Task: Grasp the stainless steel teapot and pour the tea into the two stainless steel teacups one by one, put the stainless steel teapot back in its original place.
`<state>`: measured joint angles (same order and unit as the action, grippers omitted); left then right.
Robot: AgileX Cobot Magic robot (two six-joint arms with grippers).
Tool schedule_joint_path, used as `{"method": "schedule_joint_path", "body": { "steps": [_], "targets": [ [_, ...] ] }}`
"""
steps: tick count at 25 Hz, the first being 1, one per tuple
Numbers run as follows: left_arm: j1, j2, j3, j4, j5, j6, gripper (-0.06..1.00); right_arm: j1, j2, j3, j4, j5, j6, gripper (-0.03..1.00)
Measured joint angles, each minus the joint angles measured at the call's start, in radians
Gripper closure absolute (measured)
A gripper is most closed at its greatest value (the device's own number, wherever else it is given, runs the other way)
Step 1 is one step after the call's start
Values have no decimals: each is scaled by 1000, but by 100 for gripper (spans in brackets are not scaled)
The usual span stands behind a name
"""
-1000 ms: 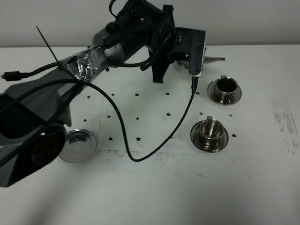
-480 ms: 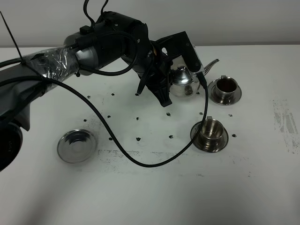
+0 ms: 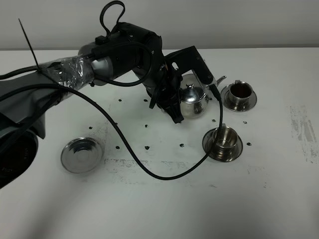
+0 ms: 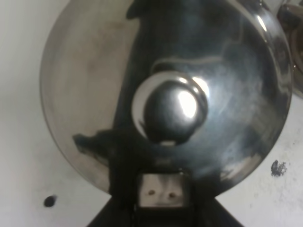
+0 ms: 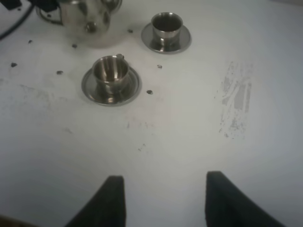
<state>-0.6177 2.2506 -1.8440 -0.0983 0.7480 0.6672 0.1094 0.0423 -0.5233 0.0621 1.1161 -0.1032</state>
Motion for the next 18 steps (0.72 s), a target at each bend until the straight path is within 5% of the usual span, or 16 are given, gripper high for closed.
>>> {"method": "schedule_joint_path", "body": {
  "steps": [13,18],
  "targets": [
    [-4,18,-24,5,14,21,75,0,0,0,0,0,0,58],
    [-8,-130,114,35,-45,65,75,0,0,0,0,0,0,58]
  ]
}}
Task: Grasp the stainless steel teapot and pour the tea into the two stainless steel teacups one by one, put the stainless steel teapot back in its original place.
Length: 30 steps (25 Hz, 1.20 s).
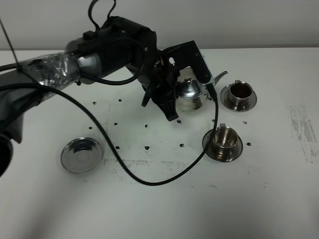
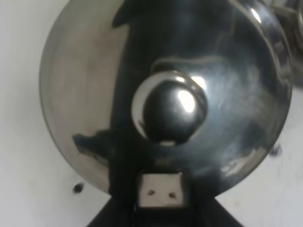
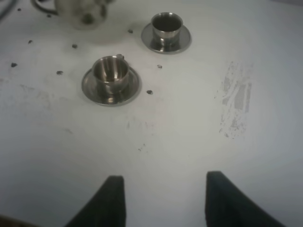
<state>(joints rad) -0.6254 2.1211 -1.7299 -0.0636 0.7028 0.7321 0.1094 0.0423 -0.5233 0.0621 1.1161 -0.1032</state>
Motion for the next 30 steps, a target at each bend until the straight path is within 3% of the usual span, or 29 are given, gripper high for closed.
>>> {"method": "schedule_joint_path", "body": {
  "steps": [5,10,17,23,30],
  "targets": [
    [-5,-118,160,24,-17,220,75,0,0,0,0,0,0,58],
    [-36,-126,182,105,-3,398,75,0,0,0,1,0,0,58],
    [-74,-122,182,300,-54,484,75,0,0,0,1,0,0,58],
    [-75,-104,179,317,-65,607,75,0,0,0,1,0,0,58],
    [-80,-19,66,334,-63,634,75,0,0,0,1,0,0,58]
  ]
}}
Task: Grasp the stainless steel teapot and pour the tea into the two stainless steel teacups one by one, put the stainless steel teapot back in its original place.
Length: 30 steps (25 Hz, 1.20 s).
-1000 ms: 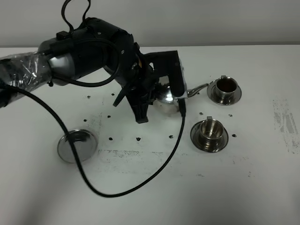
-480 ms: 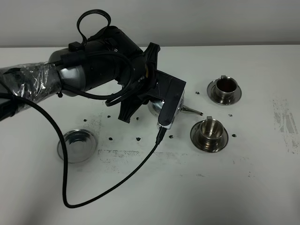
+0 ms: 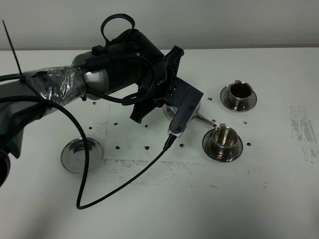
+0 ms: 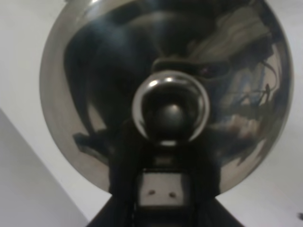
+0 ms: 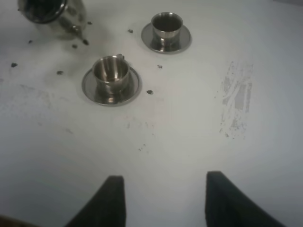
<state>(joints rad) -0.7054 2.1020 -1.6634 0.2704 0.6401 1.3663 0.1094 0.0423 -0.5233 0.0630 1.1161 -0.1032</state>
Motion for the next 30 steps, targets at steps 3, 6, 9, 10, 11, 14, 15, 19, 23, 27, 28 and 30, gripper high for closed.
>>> {"method": "schedule_joint_path", "body": {
  "steps": [3,6,9,10,11,14,15,19,23,27,28,30],
  "targets": [
    [-10,33,-46,33,-1,0,75,0,0,0,0,0,0,58],
    [-30,50,-69,69,0,1,75,0,0,0,0,0,0,58],
    [-48,55,-73,105,3,6,75,0,0,0,1,0,0,58],
    [-52,55,-73,118,5,7,75,0,0,0,1,0,0,58],
    [-56,55,-74,128,6,8,75,0,0,0,1,0,0,58],
    [-67,55,-75,161,7,11,75,0,0,0,1,0,0,58],
    [-71,55,-75,174,9,11,75,0,0,0,1,0,0,58],
    [-81,55,-76,215,9,11,75,0,0,0,1,0,0,58],
    [-88,55,-76,242,8,26,75,0,0,0,1,0,0,58],
    [-94,55,-76,261,8,48,75,0,0,0,1,0,0,58],
    [-95,55,-76,262,3,50,75,0,0,0,1,0,0,58],
    [-100,55,-76,269,-3,52,75,0,0,0,1,0,0,58]
  ]
}}
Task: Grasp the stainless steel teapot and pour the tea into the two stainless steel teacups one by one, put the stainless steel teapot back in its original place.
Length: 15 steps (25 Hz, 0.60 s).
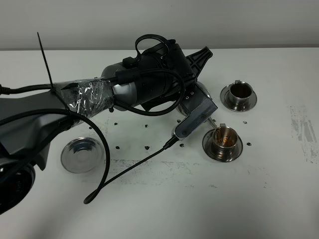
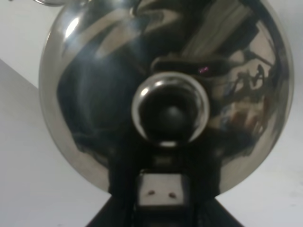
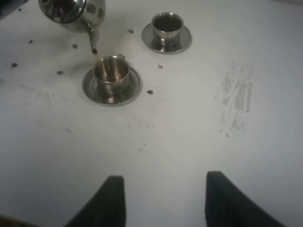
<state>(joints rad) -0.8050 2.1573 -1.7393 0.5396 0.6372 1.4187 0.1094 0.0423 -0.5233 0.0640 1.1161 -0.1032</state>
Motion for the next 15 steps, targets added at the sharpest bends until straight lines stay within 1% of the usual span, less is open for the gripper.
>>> {"method": "schedule_joint_path", "body": {
  "steps": [9,15],
  "targets": [
    [-16,0,0,68,-21,2,75,0,0,0,0,0,0,58],
    [-23,0,0,98,-32,2,75,0,0,0,0,0,0,58]
  ]
}}
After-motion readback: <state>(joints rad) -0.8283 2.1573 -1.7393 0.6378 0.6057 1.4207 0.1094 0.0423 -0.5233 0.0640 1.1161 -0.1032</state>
